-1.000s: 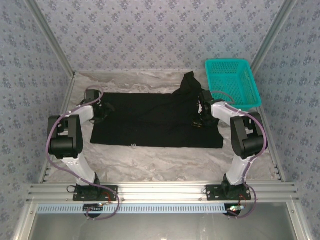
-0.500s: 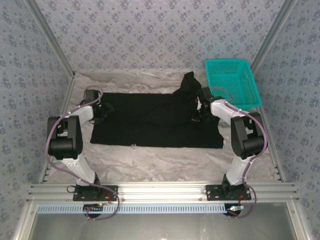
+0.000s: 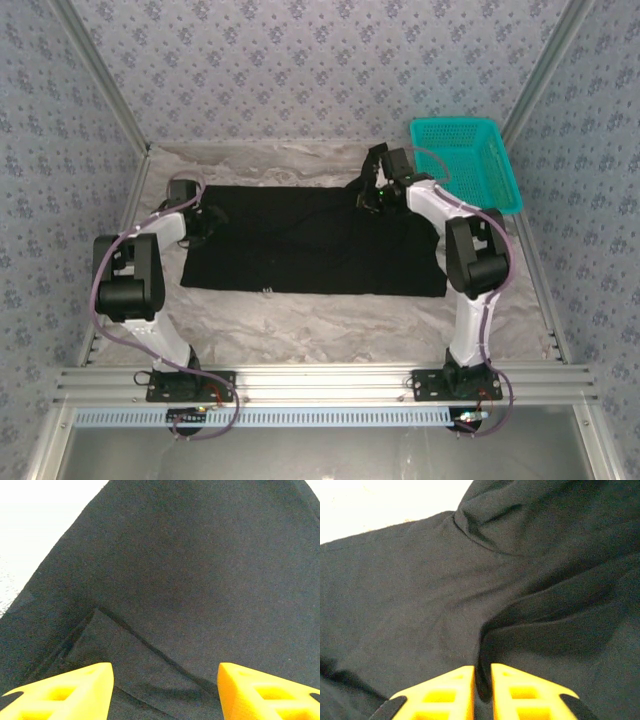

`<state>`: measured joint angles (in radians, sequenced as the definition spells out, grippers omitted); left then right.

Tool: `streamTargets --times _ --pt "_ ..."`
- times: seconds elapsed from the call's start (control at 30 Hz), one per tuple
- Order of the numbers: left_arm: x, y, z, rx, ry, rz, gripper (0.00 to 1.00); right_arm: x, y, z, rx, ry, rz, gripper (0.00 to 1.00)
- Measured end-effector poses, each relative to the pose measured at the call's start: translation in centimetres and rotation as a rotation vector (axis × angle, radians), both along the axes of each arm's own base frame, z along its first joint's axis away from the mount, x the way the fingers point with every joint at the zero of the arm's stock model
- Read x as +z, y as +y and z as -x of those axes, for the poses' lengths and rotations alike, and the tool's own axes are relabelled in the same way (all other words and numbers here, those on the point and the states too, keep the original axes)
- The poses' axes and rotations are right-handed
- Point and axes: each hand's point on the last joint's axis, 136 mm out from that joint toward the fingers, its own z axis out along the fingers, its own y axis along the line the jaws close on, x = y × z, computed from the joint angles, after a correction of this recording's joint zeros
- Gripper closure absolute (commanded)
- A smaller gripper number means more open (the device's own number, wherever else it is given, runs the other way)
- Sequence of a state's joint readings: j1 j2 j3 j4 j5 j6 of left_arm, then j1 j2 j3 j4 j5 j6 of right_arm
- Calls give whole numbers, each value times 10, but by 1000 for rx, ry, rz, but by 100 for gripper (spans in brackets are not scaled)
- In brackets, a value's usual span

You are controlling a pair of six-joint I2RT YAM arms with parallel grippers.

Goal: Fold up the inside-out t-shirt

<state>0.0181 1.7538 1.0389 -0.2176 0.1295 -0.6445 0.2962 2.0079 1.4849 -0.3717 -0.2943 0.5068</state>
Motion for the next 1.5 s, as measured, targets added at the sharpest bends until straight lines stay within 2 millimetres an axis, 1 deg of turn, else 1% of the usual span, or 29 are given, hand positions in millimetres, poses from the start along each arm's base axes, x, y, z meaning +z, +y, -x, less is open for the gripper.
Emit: streamTargets --times 0.07,0.13,0.23,0.3,0.4,0.47,0.5,0.53,0.6,0.73,0.83,0.87,1.0,1.07,1.1,1.2,1.3,1.5 --pt "1 0 0 0 -1 0 43 -6 4 -4 4 8 -16 65" --pt "2 0 3 0 -1 0 42 -7 3 -2 9 17 -14 61" --pt "10 0 7 1 -10 0 42 4 -2 3 21 -6 -5 56" --pt "21 0 10 1 -35 0 41 13 -11 18 27 -14 13 54" --pt "40 -1 20 2 -85 2 41 26 -30 55 21 -7 53 52" --pt "48 -3 32 -3 -107 11 41 26 -43 77 10 11 84 52" --pt "49 -5 39 -9 -111 20 41 20 -51 87 4 29 108 52" --pt "48 -7 44 -16 -110 30 41 14 -56 94 -1 48 128 52" --pt "41 -12 52 -31 -91 50 41 -7 -69 107 -11 106 189 52" --pt "23 -18 63 -50 -39 66 41 -41 -89 119 -18 205 316 54" --pt "7 -15 74 -40 4 60 42 -62 -105 131 -33 287 402 54" --pt "0 -12 78 -30 22 57 42 -65 -109 133 -40 301 416 54" --pt "-23 2 101 13 89 47 42 -65 -122 140 -58 331 456 54" --pt "-20 2 108 16 69 45 42 -65 -125 147 -60 343 466 54" --pt "-20 2 115 16 68 45 42 -66 -127 152 -58 352 471 54" --pt "-22 -2 140 13 70 48 42 -66 -132 169 -54 386 485 53" --pt "-23 -9 165 14 67 57 42 -67 -136 182 -49 413 497 53" --pt "-19 -26 216 25 56 84 41 -65 -145 194 -49 426 533 51"
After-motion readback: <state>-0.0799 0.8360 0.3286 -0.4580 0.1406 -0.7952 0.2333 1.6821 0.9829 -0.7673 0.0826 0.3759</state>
